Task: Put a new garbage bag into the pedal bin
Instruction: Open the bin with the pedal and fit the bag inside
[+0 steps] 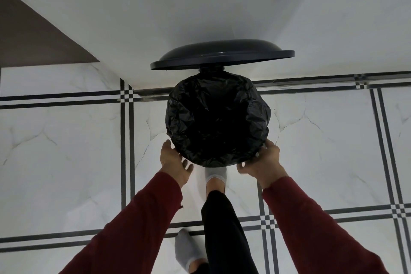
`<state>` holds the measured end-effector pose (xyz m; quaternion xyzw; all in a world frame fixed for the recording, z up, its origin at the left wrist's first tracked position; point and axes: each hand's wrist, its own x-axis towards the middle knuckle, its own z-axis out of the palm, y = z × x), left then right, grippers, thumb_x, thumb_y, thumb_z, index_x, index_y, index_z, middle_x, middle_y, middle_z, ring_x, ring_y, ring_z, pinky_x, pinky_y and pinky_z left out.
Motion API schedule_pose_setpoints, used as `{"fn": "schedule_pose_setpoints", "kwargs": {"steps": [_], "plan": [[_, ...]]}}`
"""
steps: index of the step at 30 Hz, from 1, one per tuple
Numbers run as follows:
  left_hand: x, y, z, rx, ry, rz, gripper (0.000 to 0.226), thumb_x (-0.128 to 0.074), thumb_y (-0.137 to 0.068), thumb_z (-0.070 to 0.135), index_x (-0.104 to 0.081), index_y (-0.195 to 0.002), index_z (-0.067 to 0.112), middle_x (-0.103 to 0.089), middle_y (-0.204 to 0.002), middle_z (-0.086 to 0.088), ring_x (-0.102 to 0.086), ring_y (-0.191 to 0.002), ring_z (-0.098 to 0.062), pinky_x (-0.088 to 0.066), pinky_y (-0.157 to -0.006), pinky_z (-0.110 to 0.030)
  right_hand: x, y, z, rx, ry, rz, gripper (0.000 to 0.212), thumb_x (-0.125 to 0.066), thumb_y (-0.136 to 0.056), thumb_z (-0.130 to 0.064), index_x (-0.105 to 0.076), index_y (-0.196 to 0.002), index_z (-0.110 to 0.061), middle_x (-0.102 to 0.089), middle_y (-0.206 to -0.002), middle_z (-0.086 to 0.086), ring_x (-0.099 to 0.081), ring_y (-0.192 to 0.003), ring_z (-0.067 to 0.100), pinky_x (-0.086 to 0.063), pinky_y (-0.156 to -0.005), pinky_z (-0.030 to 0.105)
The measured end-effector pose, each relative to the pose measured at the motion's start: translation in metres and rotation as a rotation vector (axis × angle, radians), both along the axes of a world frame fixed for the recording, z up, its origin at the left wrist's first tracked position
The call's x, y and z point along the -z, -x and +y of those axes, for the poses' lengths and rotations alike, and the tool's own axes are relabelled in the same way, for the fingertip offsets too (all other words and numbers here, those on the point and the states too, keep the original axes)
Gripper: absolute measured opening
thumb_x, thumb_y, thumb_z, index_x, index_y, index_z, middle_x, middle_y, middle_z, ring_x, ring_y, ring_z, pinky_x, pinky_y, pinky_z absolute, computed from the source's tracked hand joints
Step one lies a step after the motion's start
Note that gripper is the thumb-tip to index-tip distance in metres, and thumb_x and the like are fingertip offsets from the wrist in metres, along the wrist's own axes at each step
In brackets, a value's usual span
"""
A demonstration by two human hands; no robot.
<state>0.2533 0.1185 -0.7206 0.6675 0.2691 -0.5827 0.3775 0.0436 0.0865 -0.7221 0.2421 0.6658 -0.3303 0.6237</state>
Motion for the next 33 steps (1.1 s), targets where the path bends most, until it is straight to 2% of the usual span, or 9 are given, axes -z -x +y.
{"fn": "schedule_pose_setpoints", "kwargs": {"steps": [2,4,6,8,12,17,20,24,33], "plan": [[0.003,-0.006,-0.001,0.074,-0.112,-0.228,0.068,-0.043,-0.093,0.058,-0.046,-0.148,0.019,-0.048,-0.152,-0.008,-0.048,-0.136,-0.031,-0.041,-0.11,-0.046,-0.002,0.006,0.003,-0.103,-0.041,0.16,0.033,-0.046,-0.092,-0.048,-0.069,-0.1,-0.026,-0.067,-0.102,-0.007,-0.059,-0.105,0.018,-0.038,-0.101,0.047],[0.006,-0.014,-0.01,0.155,-0.09,-0.563,0.065,-0.049,-0.088,0.05,-0.054,-0.132,0.002,-0.058,-0.13,-0.023,-0.057,-0.118,-0.044,-0.049,-0.094,-0.043,-0.009,0.01,0.004,-0.225,0.018,0.555,0.024,-0.049,-0.087,-0.041,-0.062,-0.083,-0.022,-0.062,-0.088,-0.004,-0.056,-0.089,0.02,-0.042,-0.087,0.039],[0.001,-0.022,-0.024,0.283,0.124,-0.856,0.054,-0.054,-0.085,0.039,-0.058,-0.106,-0.011,-0.055,-0.099,-0.026,-0.059,-0.097,-0.05,-0.052,-0.075,-0.041,-0.018,0.009,-0.003,-0.411,0.291,0.957,0.015,-0.052,-0.084,-0.032,-0.055,-0.073,-0.023,-0.057,-0.084,-0.004,-0.053,-0.078,0.017,-0.043,-0.076,0.033],[-0.001,-0.026,-0.041,0.462,0.277,-0.992,0.041,-0.057,-0.088,0.037,-0.061,-0.103,-0.001,-0.053,-0.105,-0.012,-0.056,-0.101,-0.034,-0.052,-0.087,-0.046,-0.022,0.006,-0.019,-0.727,0.548,1.087,0.011,-0.058,-0.088,-0.031,-0.064,-0.092,-0.023,-0.06,-0.102,-0.004,-0.058,-0.093,0.012,-0.045,-0.087,0.028],[0.005,-0.031,-0.073,0.763,0.354,-0.843,0.034,-0.054,-0.096,0.048,-0.06,-0.113,0.02,-0.057,-0.122,-0.007,-0.058,-0.111,-0.023,-0.046,-0.092,-0.035,-0.009,0.004,-0.058,-1.195,0.564,1.047,0.043,-0.059,-0.094,-0.047,-0.062,-0.126,-0.018,-0.052,-0.129,0.006,-0.047,-0.122,0.025,-0.04,-0.106,0.037],[0.007,-0.042,-0.094,0.789,0.268,-0.665,0.047,-0.044,-0.093,0.056,-0.069,-0.114,0.021,-0.069,-0.12,-0.002,-0.062,-0.113,-0.024,-0.048,-0.105,-0.044,-0.007,0.012,-0.097,-1.105,0.426,0.898,0.052,-0.049,-0.091,-0.059,-0.073,-0.106,-0.016,-0.063,-0.118,0.007,-0.058,-0.115,0.031,-0.044,-0.105,0.038],[0.012,-0.052,-0.098,0.736,0.264,-0.525,0.043,-0.047,-0.082,0.059,-0.077,-0.093,0.031,-0.076,-0.108,0.0,-0.069,-0.107,-0.025,-0.051,-0.104,-0.049,-0.011,0.012,-0.116,-1.122,0.338,0.751,0.058,-0.044,-0.091,-0.061,-0.074,-0.104,-0.013,-0.07,-0.107,0.008,-0.06,-0.105,0.032,-0.046,-0.101,0.042],[0.03,-0.06,-0.109,0.725,0.28,-0.446,0.049,-0.047,-0.071,0.069,-0.079,-0.085,0.036,-0.078,-0.107,-0.001,-0.071,-0.106,-0.026,-0.051,-0.104,-0.05,0.006,0.017,-0.139,-1.018,0.279,0.563,0.061,-0.054,-0.065,-0.073,-0.076,-0.09,-0.022,-0.074,-0.112,0.007,-0.067,-0.105,0.033,-0.052,-0.1,0.049],[0.04,-0.067,-0.119,0.759,0.262,-0.461,0.052,-0.057,-0.074,0.062,-0.076,-0.098,0.02,-0.077,-0.108,-0.005,-0.07,-0.106,-0.031,-0.054,-0.098,-0.047,0.06,0.036,-0.165,-0.934,0.301,0.453,0.079,-0.069,-0.053,-0.078,-0.077,-0.107,-0.021,-0.078,-0.109,0.004,-0.073,-0.101,0.031,-0.055,-0.099,0.048]]}}
